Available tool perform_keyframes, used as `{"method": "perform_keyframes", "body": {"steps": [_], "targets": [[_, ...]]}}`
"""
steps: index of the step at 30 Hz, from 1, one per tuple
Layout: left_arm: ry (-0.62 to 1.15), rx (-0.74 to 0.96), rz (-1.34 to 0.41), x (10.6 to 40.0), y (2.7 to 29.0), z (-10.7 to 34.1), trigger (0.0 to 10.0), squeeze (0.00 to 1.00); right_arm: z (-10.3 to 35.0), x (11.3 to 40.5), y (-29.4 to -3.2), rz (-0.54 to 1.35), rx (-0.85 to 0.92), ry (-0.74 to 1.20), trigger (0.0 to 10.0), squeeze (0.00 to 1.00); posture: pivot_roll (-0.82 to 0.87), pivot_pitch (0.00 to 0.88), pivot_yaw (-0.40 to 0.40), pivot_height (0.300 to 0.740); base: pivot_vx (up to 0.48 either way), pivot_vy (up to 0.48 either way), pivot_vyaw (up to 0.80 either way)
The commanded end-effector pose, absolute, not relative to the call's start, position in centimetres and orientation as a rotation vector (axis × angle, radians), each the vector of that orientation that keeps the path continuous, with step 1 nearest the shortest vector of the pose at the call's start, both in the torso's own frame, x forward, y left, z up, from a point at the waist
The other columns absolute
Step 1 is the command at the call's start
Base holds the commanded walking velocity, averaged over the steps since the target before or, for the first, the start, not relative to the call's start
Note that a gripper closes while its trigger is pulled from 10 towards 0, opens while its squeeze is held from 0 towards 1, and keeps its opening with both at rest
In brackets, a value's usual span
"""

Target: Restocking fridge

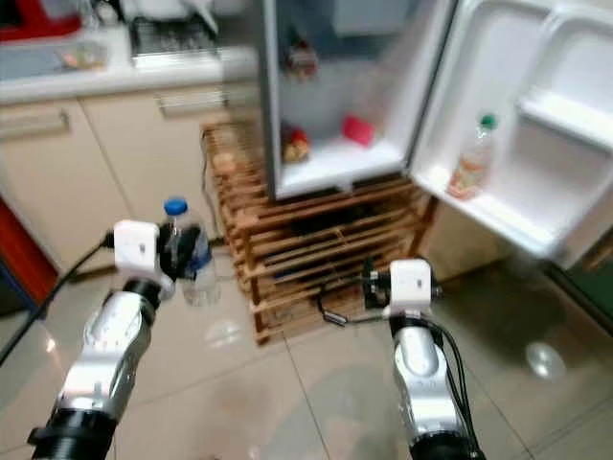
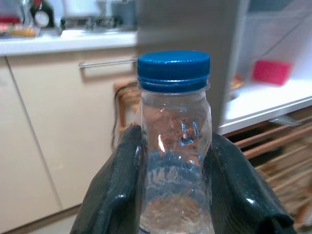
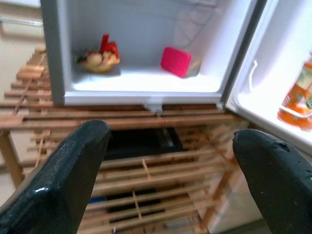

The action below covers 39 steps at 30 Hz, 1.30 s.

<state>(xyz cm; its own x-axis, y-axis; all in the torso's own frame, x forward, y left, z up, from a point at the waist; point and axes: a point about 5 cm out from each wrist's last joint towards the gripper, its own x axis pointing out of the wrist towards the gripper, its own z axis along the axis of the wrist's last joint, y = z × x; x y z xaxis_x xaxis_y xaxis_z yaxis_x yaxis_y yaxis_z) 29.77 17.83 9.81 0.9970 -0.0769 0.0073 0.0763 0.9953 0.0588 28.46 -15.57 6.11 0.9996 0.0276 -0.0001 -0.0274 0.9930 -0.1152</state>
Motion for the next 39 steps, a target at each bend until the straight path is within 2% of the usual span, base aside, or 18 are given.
{"method": "perform_keyframes", "body": {"steps": [1, 3, 14, 20, 27, 36, 39], "targets": [[-0.067, 0.044, -0.121, 30.6, 16.2, 11.1, 10.0, 0.00, 6.0, 28.0, -17.2, -0.016, -0.139, 0.002, 10.0, 0.22, -0.08, 0.000, -0.022, 0.740, 0.480, 0.000, 0.00], [-0.070, 0.043, -0.122, 30.8, 16.2, 11.2, 10.0, 0.00, 6.0, 28.0, -17.2, -0.014, -0.153, 0.006, 10.0, 0.22, -0.08, 0.000, -0.020, 0.740, 0.480, 0.000, 0.00], [-0.088, 0.037, -0.196, 31.0, 15.6, 11.6, 10.0, 0.00, 5.9, 27.5, -17.0, -0.015, -0.135, 0.000, 10.0, 0.24, -0.09, 0.000, -0.012, 0.740, 0.476, 0.000, -0.79], [-0.076, 0.076, -0.183, 31.4, 15.3, 11.8, 10.0, 0.00, 6.2, 27.5, -16.9, -0.019, -0.135, -0.022, 10.0, 0.24, -0.09, 0.000, -0.011, 0.740, 0.000, 0.000, -0.79], [-0.090, 0.060, -0.184, 31.6, 15.4, 12.2, 10.0, 0.00, 6.5, 27.7, -16.9, -0.013, -0.146, -0.035, 10.0, 0.27, -0.09, 0.000, -0.015, 0.740, 0.000, 0.000, 0.00], [-0.115, 0.050, -0.216, 31.8, 14.9, 12.8, 10.0, 0.00, 6.6, 27.8, -16.6, 0.005, -0.150, -0.041, 10.0, 0.28, -0.09, 0.000, -0.013, 0.740, 0.000, 0.000, -0.74], [-0.134, 0.052, -0.221, 31.9, 14.8, 13.2, 10.0, 0.00, 6.5, 27.8, -16.5, 0.007, -0.142, -0.039, 10.0, 0.26, -0.09, 0.000, -0.011, 0.740, 0.000, 0.000, -0.16]]}}
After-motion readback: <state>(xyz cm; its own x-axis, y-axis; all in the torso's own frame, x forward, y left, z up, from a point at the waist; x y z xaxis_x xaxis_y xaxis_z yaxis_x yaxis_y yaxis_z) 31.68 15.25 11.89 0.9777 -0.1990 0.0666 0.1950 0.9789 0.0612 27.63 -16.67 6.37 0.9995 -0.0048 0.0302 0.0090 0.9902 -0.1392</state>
